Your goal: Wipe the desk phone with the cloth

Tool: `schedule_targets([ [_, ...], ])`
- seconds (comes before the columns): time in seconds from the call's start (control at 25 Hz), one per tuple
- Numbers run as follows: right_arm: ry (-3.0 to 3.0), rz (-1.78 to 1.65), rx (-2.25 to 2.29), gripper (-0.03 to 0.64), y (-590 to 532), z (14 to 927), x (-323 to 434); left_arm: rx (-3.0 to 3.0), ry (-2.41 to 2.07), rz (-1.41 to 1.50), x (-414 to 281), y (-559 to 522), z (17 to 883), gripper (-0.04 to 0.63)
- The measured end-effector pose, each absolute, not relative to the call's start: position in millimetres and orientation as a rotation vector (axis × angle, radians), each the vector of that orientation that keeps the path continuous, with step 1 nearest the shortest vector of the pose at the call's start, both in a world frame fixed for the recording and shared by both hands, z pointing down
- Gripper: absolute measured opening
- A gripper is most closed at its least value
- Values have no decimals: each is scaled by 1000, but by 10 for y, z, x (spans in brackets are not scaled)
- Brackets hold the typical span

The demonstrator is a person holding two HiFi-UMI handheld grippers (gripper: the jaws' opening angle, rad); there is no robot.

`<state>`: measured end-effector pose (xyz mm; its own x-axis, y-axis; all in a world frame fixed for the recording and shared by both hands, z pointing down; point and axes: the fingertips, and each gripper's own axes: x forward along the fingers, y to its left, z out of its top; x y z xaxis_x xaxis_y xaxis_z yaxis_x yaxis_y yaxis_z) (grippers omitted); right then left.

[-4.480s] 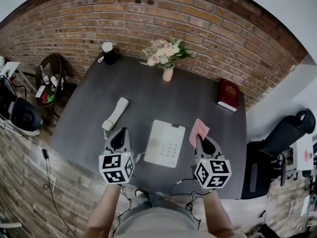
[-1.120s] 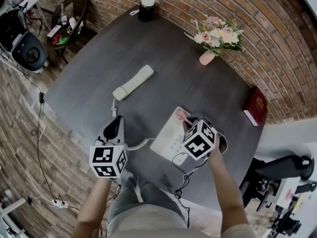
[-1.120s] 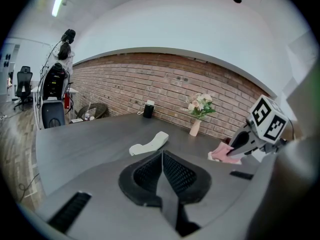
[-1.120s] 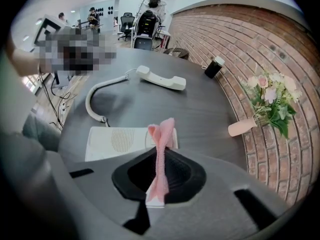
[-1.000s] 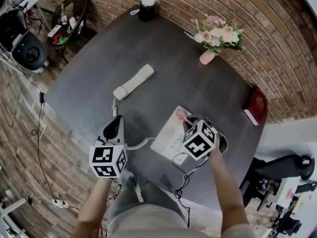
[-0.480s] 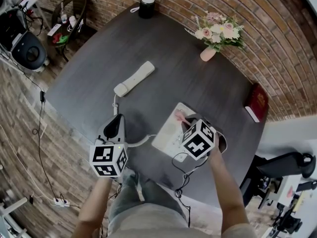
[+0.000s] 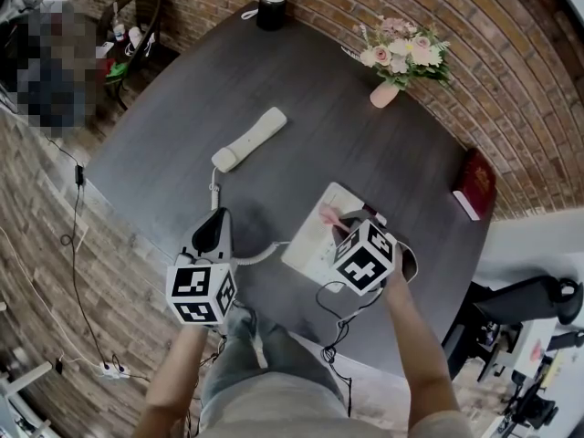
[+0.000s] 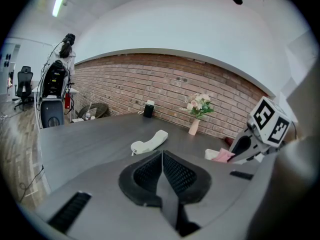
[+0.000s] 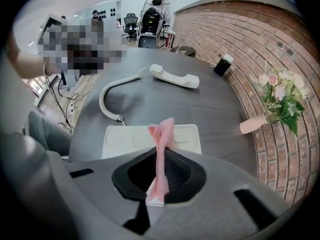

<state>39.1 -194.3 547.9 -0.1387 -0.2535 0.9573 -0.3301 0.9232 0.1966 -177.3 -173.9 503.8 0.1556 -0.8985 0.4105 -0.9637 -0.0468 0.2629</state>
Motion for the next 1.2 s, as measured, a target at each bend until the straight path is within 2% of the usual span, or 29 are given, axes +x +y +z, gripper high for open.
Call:
schedule_targets([
  [1.2, -1736, 103, 381, 20, -1448, 5600, 243, 1974, -1767, 186, -1800, -1430, 5036, 9],
])
